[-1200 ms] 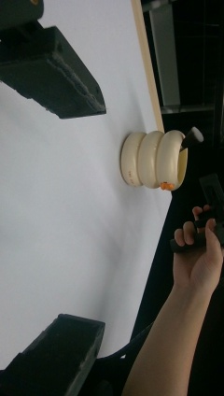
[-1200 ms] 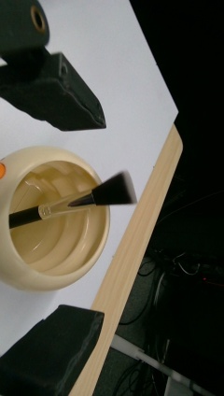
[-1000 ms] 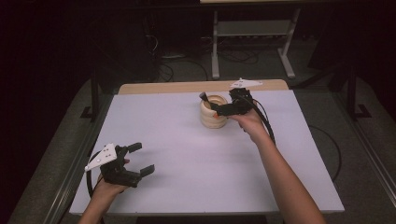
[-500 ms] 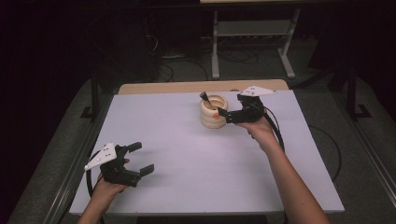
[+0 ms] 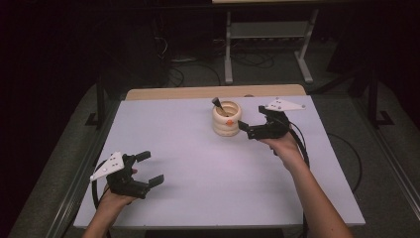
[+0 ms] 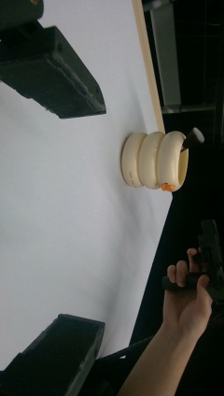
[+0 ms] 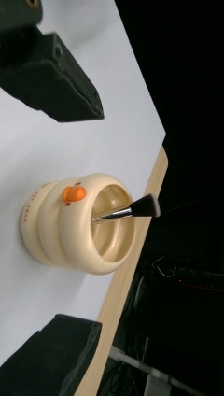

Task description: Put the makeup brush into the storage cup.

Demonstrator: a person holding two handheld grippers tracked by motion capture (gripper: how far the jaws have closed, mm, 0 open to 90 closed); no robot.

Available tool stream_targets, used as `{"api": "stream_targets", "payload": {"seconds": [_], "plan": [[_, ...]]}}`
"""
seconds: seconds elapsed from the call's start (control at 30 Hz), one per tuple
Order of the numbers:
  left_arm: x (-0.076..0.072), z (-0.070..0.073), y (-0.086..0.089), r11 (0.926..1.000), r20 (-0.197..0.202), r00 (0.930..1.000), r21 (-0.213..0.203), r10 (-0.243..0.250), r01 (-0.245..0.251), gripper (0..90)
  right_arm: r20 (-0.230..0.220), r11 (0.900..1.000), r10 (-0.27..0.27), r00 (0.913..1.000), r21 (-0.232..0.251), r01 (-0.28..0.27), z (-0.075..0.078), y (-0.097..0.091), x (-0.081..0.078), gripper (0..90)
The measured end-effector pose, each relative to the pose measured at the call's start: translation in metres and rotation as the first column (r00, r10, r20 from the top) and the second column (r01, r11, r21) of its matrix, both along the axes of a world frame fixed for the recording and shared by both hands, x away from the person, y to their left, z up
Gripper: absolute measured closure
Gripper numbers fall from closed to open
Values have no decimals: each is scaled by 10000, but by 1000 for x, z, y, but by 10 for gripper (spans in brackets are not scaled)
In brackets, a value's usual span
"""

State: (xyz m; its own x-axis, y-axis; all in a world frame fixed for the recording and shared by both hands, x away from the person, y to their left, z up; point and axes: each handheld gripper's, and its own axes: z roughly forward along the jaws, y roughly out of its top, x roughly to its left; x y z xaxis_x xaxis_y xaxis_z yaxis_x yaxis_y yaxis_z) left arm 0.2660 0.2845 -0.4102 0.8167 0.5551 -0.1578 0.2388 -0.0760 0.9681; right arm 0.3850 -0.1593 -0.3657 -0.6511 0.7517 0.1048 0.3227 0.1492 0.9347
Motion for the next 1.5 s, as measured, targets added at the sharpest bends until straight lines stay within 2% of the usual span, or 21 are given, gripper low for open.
{"api": "stream_targets", "payload": {"seconds": [0.27,0.63,0.97,1.03,1.5], "plan": [[0,0,0,10000,32,10000,71,-67,67,0,-163,9999,154,9997,18,-154,-6,-6,-10,0],[0,0,0,9995,68,9998,255,-168,167,0,-86,9996,221,9997,157,-219,-10,-14,-29,0],[-1,1,-1,9997,91,9998,151,-196,195,0,-120,9996,169,9998,231,-166,-17,-24,-46,0],[-1,1,-1,9997,61,9998,145,-184,183,0,80,9991,78,9999,405,-81,-18,-26,-51,0],[0,1,0,9997,139,9997,142,-188,186,0,294,9976,-136,9995,690,115,-25,-41,-73,0]]}}
